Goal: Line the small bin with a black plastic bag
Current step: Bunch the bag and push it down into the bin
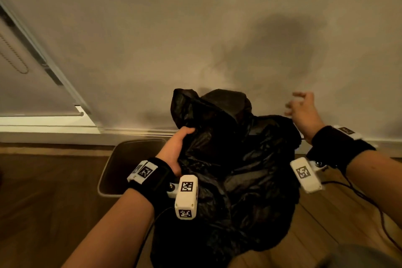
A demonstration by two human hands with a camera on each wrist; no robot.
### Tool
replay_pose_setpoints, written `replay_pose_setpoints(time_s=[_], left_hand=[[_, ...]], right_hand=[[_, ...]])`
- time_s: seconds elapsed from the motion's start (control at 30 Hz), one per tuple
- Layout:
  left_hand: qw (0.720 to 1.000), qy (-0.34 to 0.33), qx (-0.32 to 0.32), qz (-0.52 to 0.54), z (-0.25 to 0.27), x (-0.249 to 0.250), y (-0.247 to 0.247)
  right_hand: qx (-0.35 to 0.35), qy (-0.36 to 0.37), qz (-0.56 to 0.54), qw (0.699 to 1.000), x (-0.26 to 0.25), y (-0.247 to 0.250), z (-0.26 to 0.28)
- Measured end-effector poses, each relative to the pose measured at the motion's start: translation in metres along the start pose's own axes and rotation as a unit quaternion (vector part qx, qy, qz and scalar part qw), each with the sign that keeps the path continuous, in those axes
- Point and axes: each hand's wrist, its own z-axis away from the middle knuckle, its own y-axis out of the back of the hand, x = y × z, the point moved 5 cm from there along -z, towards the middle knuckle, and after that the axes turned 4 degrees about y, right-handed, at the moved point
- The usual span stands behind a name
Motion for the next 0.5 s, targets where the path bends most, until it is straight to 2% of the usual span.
replay_pose_setpoints(time_s=[0.03,0.1,0.17,0.23,0.3,0.33,0.43,0.5], left_hand=[[1.0,0.002,0.0,-0.015,0.0,0.0,-0.002],[0.999,0.005,-0.01,-0.052,-0.002,-0.002,-0.011],[0.995,0.009,-0.019,-0.101,-0.003,-0.007,-0.026],[0.986,0.02,-0.038,-0.161,-0.003,-0.012,-0.042],[0.979,0.021,-0.059,-0.196,-0.001,-0.013,-0.053],[0.978,0.019,-0.063,-0.199,0.0,-0.012,-0.055],[0.975,0.019,-0.026,-0.218,0.006,0.001,-0.043],[0.952,-0.023,0.048,-0.302,0.005,0.014,-0.02]], right_hand=[[-0.01,0.074,-0.032,0.997,-0.022,-0.004,0.009],[-0.116,0.213,0.006,0.97,-0.057,-0.023,0.032],[-0.246,0.294,0.138,0.913,-0.074,-0.051,0.058],[-0.334,0.328,0.255,0.846,-0.076,-0.078,0.074],[-0.395,0.311,0.322,0.802,-0.066,-0.099,0.082],[-0.42,0.284,0.341,0.791,-0.058,-0.105,0.082],[-0.51,0.164,0.291,0.793,-0.029,-0.108,0.078],[-0.527,0.079,0.199,0.822,-0.021,-0.1,0.074]])
